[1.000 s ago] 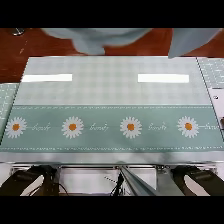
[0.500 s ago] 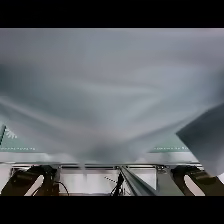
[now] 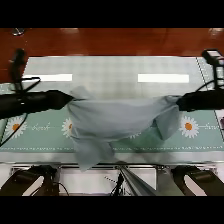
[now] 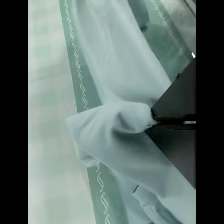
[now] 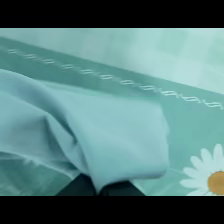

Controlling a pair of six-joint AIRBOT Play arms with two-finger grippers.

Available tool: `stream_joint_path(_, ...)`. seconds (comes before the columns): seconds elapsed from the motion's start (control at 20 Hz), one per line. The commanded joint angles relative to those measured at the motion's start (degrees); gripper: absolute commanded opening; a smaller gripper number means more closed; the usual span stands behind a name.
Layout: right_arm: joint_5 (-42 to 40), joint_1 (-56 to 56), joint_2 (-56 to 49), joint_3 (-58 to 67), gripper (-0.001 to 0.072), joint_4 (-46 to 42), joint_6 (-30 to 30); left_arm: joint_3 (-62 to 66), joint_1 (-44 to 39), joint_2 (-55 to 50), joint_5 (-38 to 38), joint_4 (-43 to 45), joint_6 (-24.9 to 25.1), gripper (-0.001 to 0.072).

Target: Fold the shirts.

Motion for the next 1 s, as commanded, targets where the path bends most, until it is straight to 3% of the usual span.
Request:
stream_joint_path(0.0, -9.4, -1.0, -14.1, 1.9, 0.0021, -2.3, 4.9, -3.0, -4.7, -12.4, 14.8, -4.0, 2.8, 0.002)
stream_joint_path(0.15, -8.6, -5.8, -25.1, 9.7, 0.0025, 6.9, 5.9, 2.3, -6.9, -21.5, 16.6, -4.1, 2.8, 0.0024)
stream_joint_path(0.2, -7.6, -7.9, -27.6, 11.8, 0.0113, 11.2, 6.0, 4.4, -6.9, -23.5, 15.5, -4.1, 2.8, 0.0144)
stream_joint_path(0.25, -5.9, -10.2, -29.2, 13.4, 0.0441, 14.7, 5.4, 6.4, -6.3, -24.7, 13.6, -3.7, 2.8, 0.0485)
stream_joint_path(0.3, -4.1, -12.3, -29.8, 14.6, 0.0641, 16.9, 2.4, 8.5, -4.9, -25.2, 10.4, -2.5, 3.0, 0.0697)
stream_joint_path(0.4, 3.0, -17.0, -29.1, 16.1, 0.0626, 15.0, -5.0, 11.6, 0.0, -24.8, 1.1, 5.7, 3.1, 0.0702)
stream_joint_path(0.45, 7.0, -19.6, -28.0, 15.8, 0.0625, 9.6, -6.4, 11.9, 3.5, -24.5, -4.8, 9.5, 2.4, 0.0702)
stream_joint_path(0.5, 9.0, -22.5, -26.3, 14.1, 0.0625, 3.9, -6.1, 11.3, 7.2, -24.2, -9.7, 12.3, 2.3, 0.0702)
stream_joint_path(0.6, 3.4, -29.8, -20.2, 4.1, 0.0625, 5.9, -2.4, 6.6, 15.2, -22.8, -16.0, 14.9, 2.3, 0.0702)
stream_joint_path(0.75, -2.8, -36.1, -10.6, -16.2, 0.0625, 17.9, -9.6, -7.5, 25.1, -17.9, -16.0, 11.2, 2.5, 0.0702)
stream_joint_path(0.95, -7.6, -36.5, -2.8, -31.9, 0.0625, 26.7, -13.6, -20.7, 31.4, -12.9, -11.8, 0.1, 9.7, 0.0702)
